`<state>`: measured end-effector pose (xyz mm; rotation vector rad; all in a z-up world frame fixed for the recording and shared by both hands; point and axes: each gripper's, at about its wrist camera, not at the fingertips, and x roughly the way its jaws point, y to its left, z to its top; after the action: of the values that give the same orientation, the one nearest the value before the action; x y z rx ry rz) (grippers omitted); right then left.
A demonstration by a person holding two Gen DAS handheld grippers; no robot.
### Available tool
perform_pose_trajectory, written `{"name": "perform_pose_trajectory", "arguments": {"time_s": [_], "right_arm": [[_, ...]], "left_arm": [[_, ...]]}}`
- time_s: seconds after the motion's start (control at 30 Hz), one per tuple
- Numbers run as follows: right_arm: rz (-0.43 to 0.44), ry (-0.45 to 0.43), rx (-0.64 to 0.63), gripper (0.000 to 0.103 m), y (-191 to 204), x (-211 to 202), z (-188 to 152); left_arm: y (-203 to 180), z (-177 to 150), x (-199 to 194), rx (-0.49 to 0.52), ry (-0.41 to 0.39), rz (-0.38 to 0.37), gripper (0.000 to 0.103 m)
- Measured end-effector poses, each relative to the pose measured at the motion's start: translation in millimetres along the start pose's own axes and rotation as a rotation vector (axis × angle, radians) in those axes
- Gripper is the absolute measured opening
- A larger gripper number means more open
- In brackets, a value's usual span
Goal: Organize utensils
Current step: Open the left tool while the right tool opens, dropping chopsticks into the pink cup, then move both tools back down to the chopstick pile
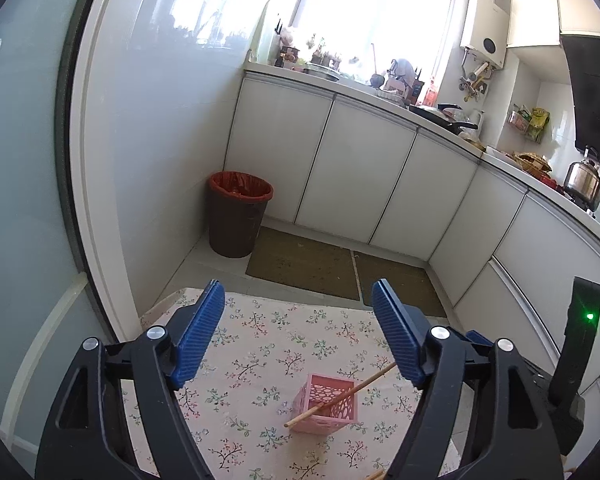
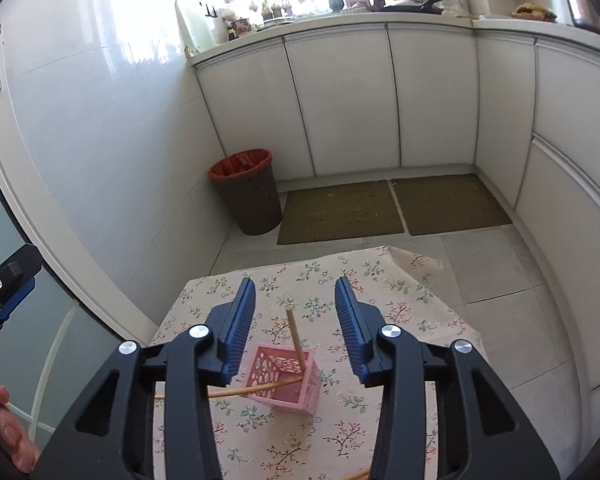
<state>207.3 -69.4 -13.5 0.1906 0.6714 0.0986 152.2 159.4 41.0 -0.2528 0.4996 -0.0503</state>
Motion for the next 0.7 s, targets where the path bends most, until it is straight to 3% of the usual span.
{"name": "perform_pose_trajectory", "arguments": {"time_s": [0.1, 0.2, 0.4, 0.7], "right_arm": [[-0.086, -0.057, -0.017, 0.081, -3.7, -22.1, -8.4], [-0.146, -0.072, -0.023, 0.089, -10.1, -36.8, -16.1], [-0.202, -0.083, 0.02, 0.093, -22.4, -60.2, -28.6], [-0.176, -0.1, 0.088, 0.096, -32.3, -89.5, -37.8]], "left_arm": [[-7.7, -5.0, -3.8, 0.03, 0.014, 0.002, 0.079], [-14.0, -13.3, -9.6, 0.045, 0.02, 0.011, 0.085], [-22.8, -26.7, -22.0, 0.07, 0.027, 0.028, 0.092], [-32.4, -42.6, -32.0, 0.121, 0.047, 0.026, 0.095]]}}
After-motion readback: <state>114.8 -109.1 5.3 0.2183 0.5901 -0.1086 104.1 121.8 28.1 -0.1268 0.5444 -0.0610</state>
